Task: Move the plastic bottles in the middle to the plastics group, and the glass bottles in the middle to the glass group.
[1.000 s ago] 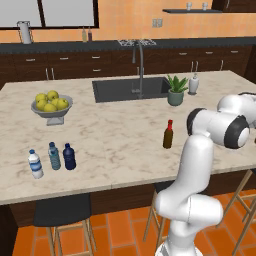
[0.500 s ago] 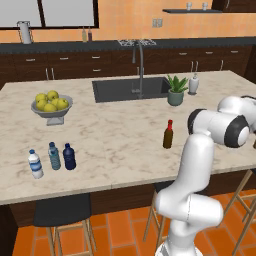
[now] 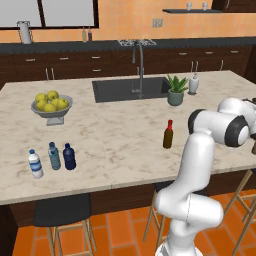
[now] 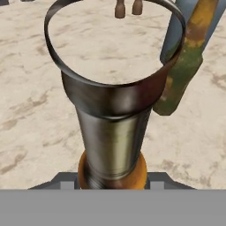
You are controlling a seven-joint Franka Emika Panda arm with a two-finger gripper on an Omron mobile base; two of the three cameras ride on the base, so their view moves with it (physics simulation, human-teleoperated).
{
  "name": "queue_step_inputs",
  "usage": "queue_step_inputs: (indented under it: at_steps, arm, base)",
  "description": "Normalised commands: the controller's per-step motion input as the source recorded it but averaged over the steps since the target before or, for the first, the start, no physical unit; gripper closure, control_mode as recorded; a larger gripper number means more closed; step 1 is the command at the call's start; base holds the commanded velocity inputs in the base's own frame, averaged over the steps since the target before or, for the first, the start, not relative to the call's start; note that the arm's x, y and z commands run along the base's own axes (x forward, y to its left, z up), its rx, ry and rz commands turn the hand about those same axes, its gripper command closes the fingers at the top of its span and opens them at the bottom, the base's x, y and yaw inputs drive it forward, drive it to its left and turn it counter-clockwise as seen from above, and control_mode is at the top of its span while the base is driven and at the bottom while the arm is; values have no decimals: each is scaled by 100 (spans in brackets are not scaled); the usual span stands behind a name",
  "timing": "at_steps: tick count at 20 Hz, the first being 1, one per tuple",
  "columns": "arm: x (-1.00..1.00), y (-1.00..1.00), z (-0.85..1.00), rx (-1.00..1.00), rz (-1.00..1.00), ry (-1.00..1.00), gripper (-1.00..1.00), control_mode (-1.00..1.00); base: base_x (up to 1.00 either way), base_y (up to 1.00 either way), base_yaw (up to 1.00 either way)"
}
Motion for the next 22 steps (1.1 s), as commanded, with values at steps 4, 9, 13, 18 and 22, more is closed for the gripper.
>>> queue_step_inputs:
  at_steps: [4, 9, 13, 18, 22]
  arm:
    - [12, 0, 2, -1, 0, -1, 100, -100]
    - [34, -5, 23, 0, -1, -1, 100, -100]
    - [32, -21, 14, 0, -2, -1, 100, -100]
    - [4, -29, -1, 1, -1, 0, 100, -100]
    - [-6, -19, -1, 2, -1, 0, 100, -100]
  base:
    - [0, 0, 0]
    - [0, 0, 0]
    - [0, 0, 0]
    - [0, 0, 0]
    - [0, 0, 0]
